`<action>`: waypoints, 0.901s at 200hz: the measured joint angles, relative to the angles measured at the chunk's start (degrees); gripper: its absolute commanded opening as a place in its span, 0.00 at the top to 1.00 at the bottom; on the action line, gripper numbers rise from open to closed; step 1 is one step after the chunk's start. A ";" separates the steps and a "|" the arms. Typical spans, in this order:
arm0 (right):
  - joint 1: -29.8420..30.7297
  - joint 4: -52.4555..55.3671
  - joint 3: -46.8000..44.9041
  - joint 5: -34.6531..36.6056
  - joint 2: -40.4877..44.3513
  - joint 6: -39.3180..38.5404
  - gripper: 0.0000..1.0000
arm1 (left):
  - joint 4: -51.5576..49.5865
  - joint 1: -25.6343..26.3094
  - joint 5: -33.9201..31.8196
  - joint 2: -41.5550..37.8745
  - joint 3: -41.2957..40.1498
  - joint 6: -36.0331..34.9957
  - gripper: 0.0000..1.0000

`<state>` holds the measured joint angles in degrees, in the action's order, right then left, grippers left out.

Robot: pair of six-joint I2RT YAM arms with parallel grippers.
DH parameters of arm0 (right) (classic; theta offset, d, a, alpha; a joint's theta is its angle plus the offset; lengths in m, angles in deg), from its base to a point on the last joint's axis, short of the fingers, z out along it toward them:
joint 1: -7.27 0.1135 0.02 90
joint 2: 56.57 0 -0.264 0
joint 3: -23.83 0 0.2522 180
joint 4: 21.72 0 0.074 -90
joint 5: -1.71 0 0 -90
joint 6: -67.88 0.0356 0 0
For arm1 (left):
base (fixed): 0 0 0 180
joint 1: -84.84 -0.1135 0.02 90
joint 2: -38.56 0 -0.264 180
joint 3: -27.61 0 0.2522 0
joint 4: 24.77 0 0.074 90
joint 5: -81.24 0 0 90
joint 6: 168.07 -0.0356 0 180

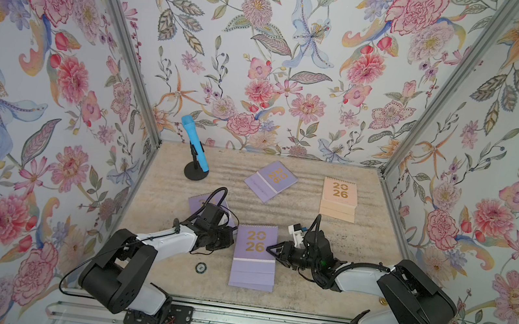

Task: Stack the calendars
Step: Place the calendar at the calendar.

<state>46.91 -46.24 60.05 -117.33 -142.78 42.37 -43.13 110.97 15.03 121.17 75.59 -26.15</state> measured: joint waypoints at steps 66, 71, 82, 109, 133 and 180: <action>-1.88 4.09 -0.52 -0.04 2.58 -1.73 0.62 | 0.02 0.00 -0.04 0.00 -0.09 0.02 1.00; -1.90 4.48 -0.52 -0.04 2.82 -1.95 0.61 | 0.02 0.00 -0.04 -0.02 -0.09 0.02 1.00; -2.38 5.77 -0.52 -0.13 3.52 -2.47 0.60 | 0.00 0.00 -0.07 0.00 -0.09 0.02 1.00; -4.39 10.25 -0.31 -0.24 5.90 -4.59 0.57 | -0.04 0.00 -0.24 0.00 -0.09 0.02 1.00; -6.12 14.82 0.55 -0.15 8.02 -6.69 0.56 | -0.24 0.00 -0.28 -0.02 -0.02 0.00 1.00; -7.13 32.63 10.62 5.81 12.02 -14.60 0.51 | -3.87 -1.33 -2.58 -0.44 2.47 -0.72 1.00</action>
<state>39.78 -13.61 70.68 -111.52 -130.76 27.77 -47.00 109.64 12.45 120.73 78.06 -26.87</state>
